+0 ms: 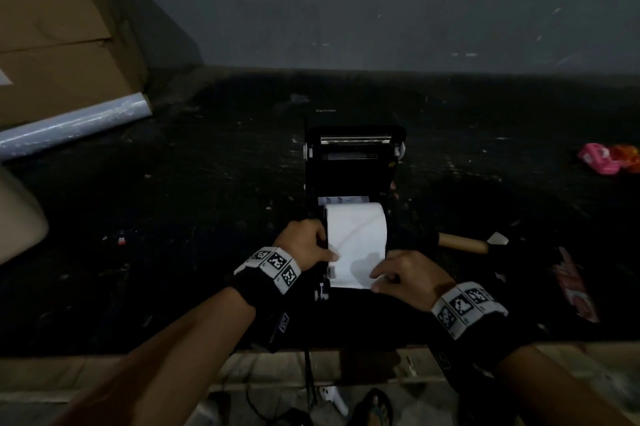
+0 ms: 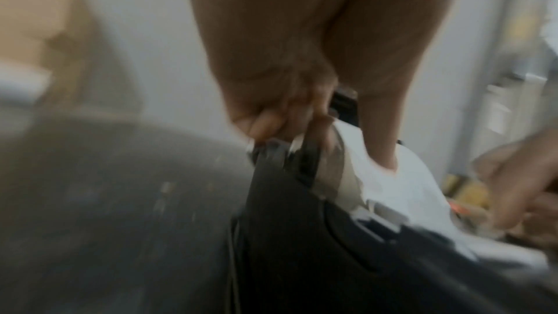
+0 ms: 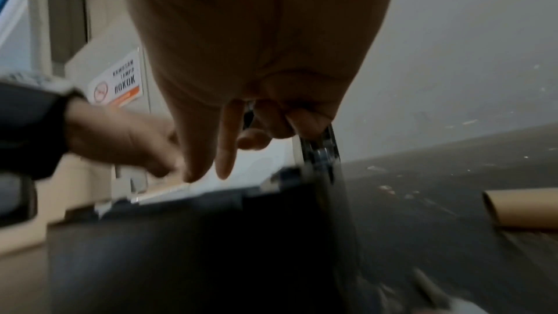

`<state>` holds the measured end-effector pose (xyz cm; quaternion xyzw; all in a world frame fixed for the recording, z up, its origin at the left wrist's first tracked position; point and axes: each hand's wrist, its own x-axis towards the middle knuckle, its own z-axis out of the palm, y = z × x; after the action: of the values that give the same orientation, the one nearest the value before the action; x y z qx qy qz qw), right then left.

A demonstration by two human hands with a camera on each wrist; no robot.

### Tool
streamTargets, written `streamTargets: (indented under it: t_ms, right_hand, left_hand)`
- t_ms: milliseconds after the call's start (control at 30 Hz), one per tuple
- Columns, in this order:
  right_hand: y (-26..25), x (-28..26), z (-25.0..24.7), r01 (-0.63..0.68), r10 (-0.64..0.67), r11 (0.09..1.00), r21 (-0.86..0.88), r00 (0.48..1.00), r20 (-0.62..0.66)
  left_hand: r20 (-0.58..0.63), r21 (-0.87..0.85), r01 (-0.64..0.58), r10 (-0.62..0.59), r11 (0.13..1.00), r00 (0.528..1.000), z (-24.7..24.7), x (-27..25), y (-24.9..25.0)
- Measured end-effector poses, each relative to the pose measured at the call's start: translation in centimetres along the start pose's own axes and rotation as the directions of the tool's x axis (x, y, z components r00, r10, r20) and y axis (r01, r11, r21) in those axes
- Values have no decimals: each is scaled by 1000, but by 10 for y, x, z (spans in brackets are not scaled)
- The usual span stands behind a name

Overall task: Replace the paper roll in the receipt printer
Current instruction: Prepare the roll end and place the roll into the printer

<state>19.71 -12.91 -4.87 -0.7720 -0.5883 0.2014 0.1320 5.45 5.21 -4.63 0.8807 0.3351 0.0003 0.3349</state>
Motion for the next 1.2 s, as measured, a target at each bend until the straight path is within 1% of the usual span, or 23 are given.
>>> streamTargets:
  t_ms: [33,67,133,167,233,300,400,500,600,700,800,933,1100,1200]
  right_hand:
    - [2,0,3,-5,5,1000,7,1000,10]
    - [3,-1,4,-9,9,1000,22,1000,19]
    - [7,-2,7,16,-17,998,53,1000,15]
    - [8,-2,8,35,-35,997,67,999,8]
    - [6,-4,9,50,-50,994,93,999,-1]
    - [5,-5,11,51,-49,994,96,999,-19]
    - [3,-8,14,47,-42,994,94,998,-46]
    - [1,-10,14,40,-35,994,97,998,-50]
    - [-1,-10,12,2,6,995,100,997,-75]
    - [-3,-13,17,-35,49,994,100,988,-143]
    - [-5,-14,25,-28,43,996,89,984,-172]
    - [-6,-21,29,24,-14,998,52,982,-188]
    - [-10,-33,22,78,-66,996,50,977,-204]
    - [-14,-39,15,95,-85,994,56,982,-167]
  left_hand:
    - [-37,-4,-56,55,998,998,-1,-4,3]
    - [-36,7,-120,120,993,992,-1,-9,6]
    - [45,63,-225,223,972,974,3,-17,10]
    - [96,82,-254,246,964,965,7,-20,10]
    - [174,114,-269,248,956,953,15,-23,7]
    - [220,134,-280,247,951,944,18,-26,4]
    - [257,146,-309,265,940,929,17,-30,3]
    - [286,230,-383,314,895,905,16,-33,4]
    - [268,261,-425,358,867,895,18,-33,6]
    - [213,213,-447,405,869,889,23,-35,5]
    - [152,124,-433,414,893,897,28,-39,-4]
    - [100,61,-430,423,901,900,31,-50,-8]
    - [129,98,-456,443,885,887,25,-59,0]
    - [197,62,-484,464,873,863,17,-61,5]
